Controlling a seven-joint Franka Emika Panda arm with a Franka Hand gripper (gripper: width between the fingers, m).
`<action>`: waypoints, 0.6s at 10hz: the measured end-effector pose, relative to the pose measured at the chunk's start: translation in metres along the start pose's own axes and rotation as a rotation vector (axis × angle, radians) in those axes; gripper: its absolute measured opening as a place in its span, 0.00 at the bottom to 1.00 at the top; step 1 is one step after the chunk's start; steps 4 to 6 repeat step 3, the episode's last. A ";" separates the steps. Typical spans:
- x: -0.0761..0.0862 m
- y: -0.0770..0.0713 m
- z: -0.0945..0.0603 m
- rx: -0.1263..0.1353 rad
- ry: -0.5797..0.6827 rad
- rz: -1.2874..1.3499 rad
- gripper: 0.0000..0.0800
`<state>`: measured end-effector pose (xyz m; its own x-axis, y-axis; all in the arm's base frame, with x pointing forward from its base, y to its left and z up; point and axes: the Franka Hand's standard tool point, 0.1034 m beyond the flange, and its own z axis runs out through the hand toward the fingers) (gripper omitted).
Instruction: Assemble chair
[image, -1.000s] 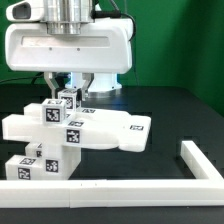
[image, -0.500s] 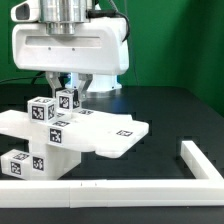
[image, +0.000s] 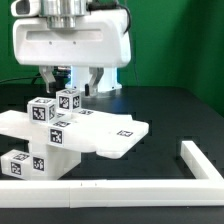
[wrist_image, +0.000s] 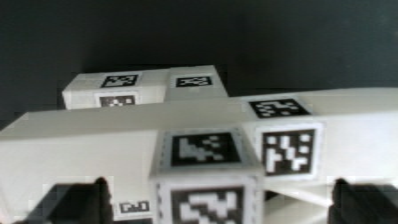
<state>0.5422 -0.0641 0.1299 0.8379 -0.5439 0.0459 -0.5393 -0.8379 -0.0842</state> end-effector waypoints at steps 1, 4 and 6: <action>0.000 -0.004 -0.015 0.026 -0.026 0.004 0.80; 0.000 -0.017 -0.039 0.040 -0.036 0.012 0.81; 0.000 -0.017 -0.039 0.040 -0.036 0.012 0.81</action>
Offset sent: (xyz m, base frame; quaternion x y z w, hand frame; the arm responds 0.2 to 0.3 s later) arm 0.0000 0.0000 0.0000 0.0000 0.0000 0.0000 1.0000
